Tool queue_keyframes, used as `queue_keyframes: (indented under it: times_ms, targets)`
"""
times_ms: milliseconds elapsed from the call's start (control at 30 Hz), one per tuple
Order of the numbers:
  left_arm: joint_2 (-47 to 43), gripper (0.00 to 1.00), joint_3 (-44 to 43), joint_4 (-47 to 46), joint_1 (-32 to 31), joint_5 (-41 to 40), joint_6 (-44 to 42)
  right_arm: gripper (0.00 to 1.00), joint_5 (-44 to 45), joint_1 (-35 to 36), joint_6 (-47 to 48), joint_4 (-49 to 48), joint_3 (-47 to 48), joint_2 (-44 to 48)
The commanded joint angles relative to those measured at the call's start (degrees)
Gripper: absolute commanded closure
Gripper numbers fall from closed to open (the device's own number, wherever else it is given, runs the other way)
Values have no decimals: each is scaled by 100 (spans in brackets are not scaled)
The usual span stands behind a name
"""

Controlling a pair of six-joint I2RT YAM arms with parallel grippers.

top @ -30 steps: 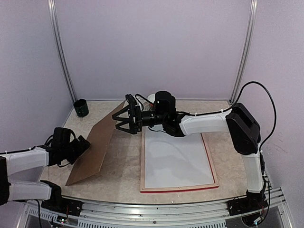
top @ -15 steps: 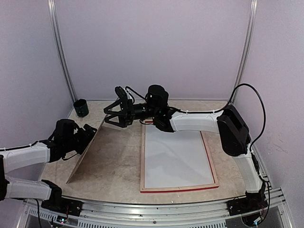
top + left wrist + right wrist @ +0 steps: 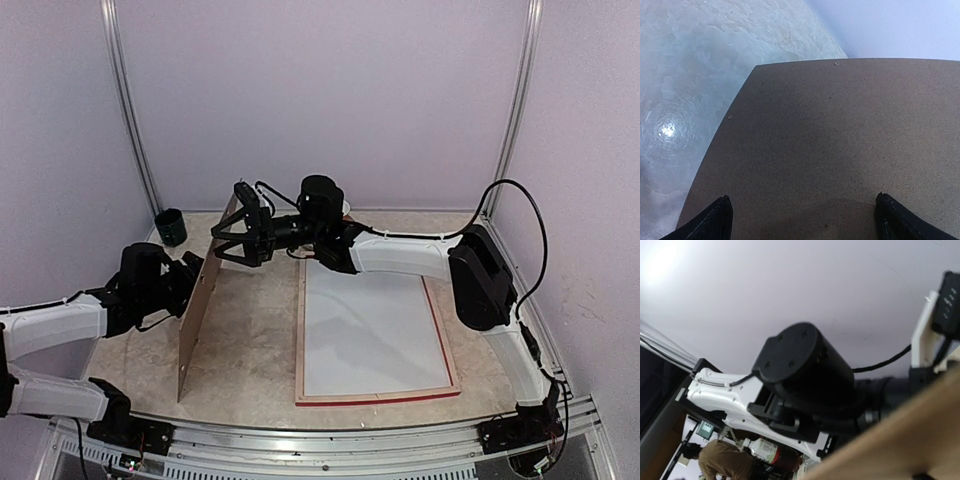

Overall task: Put the photo into the frame
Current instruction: Turn over the backboard.

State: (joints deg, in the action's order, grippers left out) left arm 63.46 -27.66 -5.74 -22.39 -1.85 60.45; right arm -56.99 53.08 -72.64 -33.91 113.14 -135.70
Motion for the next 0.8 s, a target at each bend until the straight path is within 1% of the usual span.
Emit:
queue_keyframes:
  times_ms: [0, 133, 300, 433, 533, 600, 767]
  targets:
    - [-6, 3, -125, -30, -375, 808, -154, 1, 251, 211, 419, 230, 255, 79]
    - [-35, 3, -200, -223, -476, 841, -107, 1, 272, 212, 574, 402, 211, 95]
    - [-7, 2, -223, -454, -541, 922, -32, 1, 233, 220, 454, 254, 111, 52]
    - [-39, 2, -176, -881, -555, 1141, 85, 1, 224, 220, 520, 405, 349, 31]
    - [-131, 1, -251, -885, -544, 1099, 24, 1, 198, 207, 591, 515, 431, 30]
    - [-260, 1, -341, -716, -519, 963, -97, 1, 212, 176, 638, 499, 209, 95]
    - [-726, 1, -257, -696, -325, 870, -184, 1, 287, 50, 576, -46, -909, 294]
